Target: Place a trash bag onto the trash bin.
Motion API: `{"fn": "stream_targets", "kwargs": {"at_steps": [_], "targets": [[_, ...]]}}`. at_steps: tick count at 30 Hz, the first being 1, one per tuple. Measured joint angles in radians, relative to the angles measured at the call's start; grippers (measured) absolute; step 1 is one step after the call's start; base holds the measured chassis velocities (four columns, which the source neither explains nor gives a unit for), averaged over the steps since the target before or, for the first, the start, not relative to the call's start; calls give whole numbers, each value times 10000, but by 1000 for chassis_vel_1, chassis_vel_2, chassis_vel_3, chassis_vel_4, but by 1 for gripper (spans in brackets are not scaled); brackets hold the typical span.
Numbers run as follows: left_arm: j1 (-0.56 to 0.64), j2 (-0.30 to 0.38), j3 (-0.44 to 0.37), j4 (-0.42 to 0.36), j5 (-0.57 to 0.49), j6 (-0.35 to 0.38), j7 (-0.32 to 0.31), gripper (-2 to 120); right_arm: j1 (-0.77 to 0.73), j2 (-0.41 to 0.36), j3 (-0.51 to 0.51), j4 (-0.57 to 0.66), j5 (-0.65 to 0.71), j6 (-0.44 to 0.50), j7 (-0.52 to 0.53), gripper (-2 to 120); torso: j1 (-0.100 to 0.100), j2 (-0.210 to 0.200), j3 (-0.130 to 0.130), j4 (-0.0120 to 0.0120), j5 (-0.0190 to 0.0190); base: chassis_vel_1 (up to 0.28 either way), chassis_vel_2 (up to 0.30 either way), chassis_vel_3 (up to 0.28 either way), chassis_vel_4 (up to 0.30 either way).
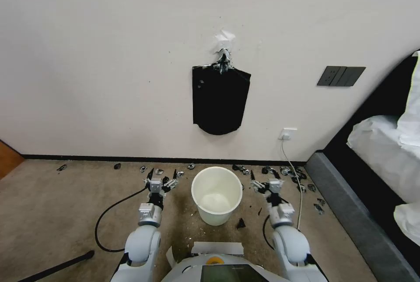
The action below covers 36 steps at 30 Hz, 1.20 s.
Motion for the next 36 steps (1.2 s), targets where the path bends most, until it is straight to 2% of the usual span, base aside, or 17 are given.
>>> {"fn": "stream_targets", "kwargs": {"at_steps": [6,15,17,18,19,20,21,22,26,27,28,29,31,32,33,34,36], "targets": [[176,224,287,-208,-213,-41,390,100,-164,46,-93,49,74,103,-8,100,0,1,0,3,-5,0,0,0,0],[571,360,398,-374,-305,52,444,100,-42,-185,-184,-2,496,88,-108,100,-1,1,0,2,-4,0,0,0,0],[832,445,364,-468,-389,51,428,100,358,-745,-430,24,1330,-1,-230,100,0,0,1,3,-4,0,0,0,0],[832,445,364,-468,-389,51,428,100,358,-745,-430,24,1330,-1,-230,100,0,0,1,3,-4,0,0,0,0],[934,469,319,-535,-427,40,423,100,777,-1123,-657,31,2014,-112,-233,100,-1,0,1,4,-3,0,0,0,0],[934,469,319,-535,-427,40,423,100,777,-1123,-657,31,2014,-112,-233,100,-1,0,1,4,-3,0,0,0,0],[1035,490,305,-592,-438,22,423,100,1210,-1482,-850,24,2674,-328,-233,100,0,0,1,4,-1,0,0,0,0],[1035,490,305,-592,-438,22,423,100,1210,-1482,-850,24,2674,-328,-233,100,0,0,1,4,-1,0,0,0,0],[1184,498,329,-631,-386,-113,481,100,2420,-2667,-1372,16,4303,-1013,-197,100,1,0,1,1,-2,0,0,0,0],[1184,498,329,-631,-386,-113,481,100,2420,-2667,-1372,16,4303,-1013,-197,100,1,0,1,1,-2,0,0,0,0],[1224,436,289,-656,-356,-143,506,100,3179,-3302,-1730,47,5310,-1522,-91,100,0,1,1,0,-4,0,0,0,0],[1224,436,289,-656,-356,-143,506,100,3179,-3302,-1730,47,5310,-1522,-91,100,0,1,1,0,-4,0,0,0,0],[1301,329,150,-692,-290,-160,522,100,4598,-3914,-2393,-84,6644,-2099,28,100,0,0,1,4,-1,0,0,0,0],[1301,329,150,-692,-290,-160,522,100,4598,-3914,-2393,-84,6644,-2099,28,100,0,0,1,4,-1,0,0,0,0],[1356,252,58,-725,-208,-166,528,100,5954,-4129,-3001,-322,7663,-2415,160,100,1,0,2,8,-6,0,0,0,0],[1356,252,58,-725,-208,-166,528,100,5954,-4129,-3001,-322,7663,-2415,160,100,1,0,2,8,-6,0,0,0,0],[1421,131,-58,-767,-146,-167,532,100,7392,-4114,-3665,-737,8725,-2727,381,100,1,0,2,5,-4,0,0,0,0]]}}
